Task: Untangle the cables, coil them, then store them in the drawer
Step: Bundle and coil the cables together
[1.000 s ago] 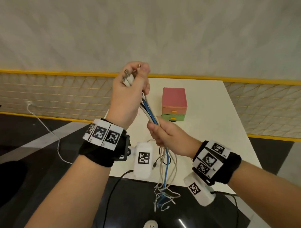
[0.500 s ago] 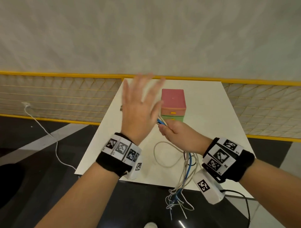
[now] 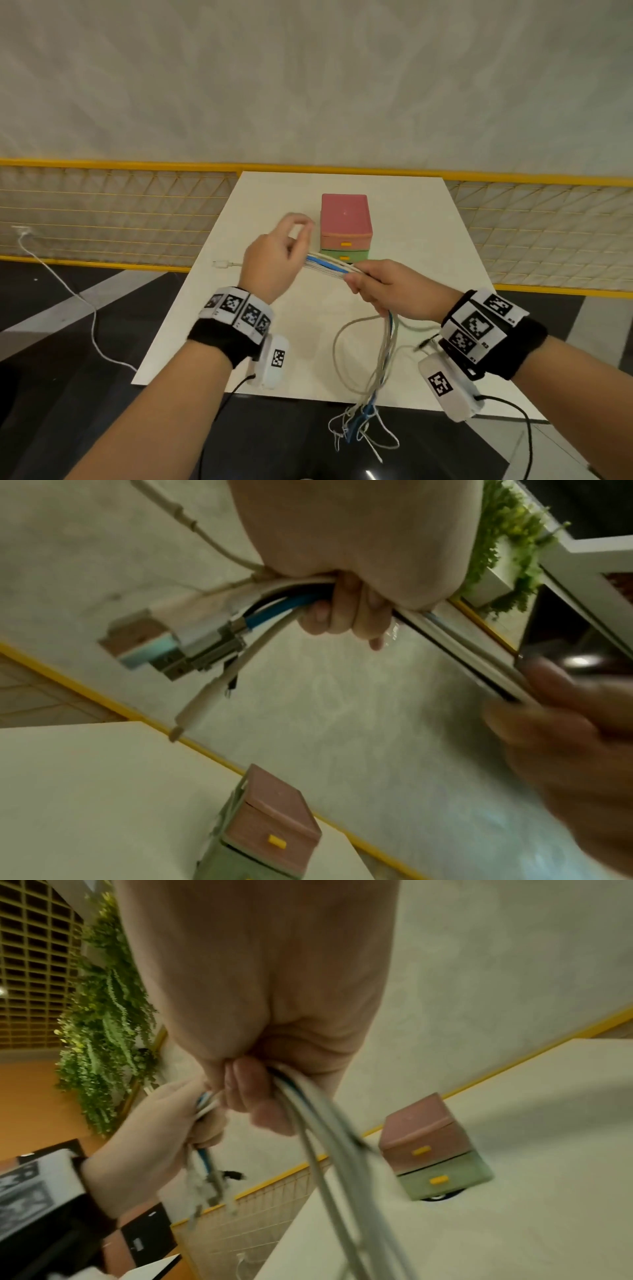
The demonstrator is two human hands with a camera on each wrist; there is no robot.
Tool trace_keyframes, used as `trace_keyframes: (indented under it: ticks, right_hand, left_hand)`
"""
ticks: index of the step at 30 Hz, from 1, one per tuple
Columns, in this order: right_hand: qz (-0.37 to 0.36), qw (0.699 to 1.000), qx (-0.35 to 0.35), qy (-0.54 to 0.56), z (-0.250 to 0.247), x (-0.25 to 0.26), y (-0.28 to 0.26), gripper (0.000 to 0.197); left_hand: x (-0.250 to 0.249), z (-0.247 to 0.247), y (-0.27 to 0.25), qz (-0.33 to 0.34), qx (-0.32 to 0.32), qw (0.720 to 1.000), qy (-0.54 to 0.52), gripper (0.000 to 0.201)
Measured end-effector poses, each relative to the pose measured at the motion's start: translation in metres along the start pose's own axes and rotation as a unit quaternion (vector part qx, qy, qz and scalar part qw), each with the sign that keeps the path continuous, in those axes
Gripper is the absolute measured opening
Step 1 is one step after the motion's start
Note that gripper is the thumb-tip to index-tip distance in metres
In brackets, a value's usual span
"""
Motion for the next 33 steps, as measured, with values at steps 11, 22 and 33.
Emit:
trace_keyframes:
  ticks: [11,22,33]
  right_hand:
    - [-0.037,0.994,-0.043,-0.091,0.004,0.010,0.009,0.030]
    - [-0.044,0.998,0.000,-0.032,-0.018,0.023,0.007,0.030]
    - [-0.064,0.995,-0.035,-0.075,-0.028,0.017,0.005,0.035]
  left_hand:
    - [-0.039,0.020,-0.008,0.132,0.047,0.990,0.022,0.039]
    - [-0.037,0.018,0.002,0.024,0.051,0.998,0.030,0.032]
    - [-0.009,-0.010,0.018,0.000,0.017,0.997,0.082,0.031]
Point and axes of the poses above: each hand's wrist, its own y-axis towards the middle knuckle, its own z-axis out of the palm, x = y × z, the point moved 5 cm from there along y, towards the middle knuckle, and after that the axes turned 4 degrees about -y, right-handed, at the moved point
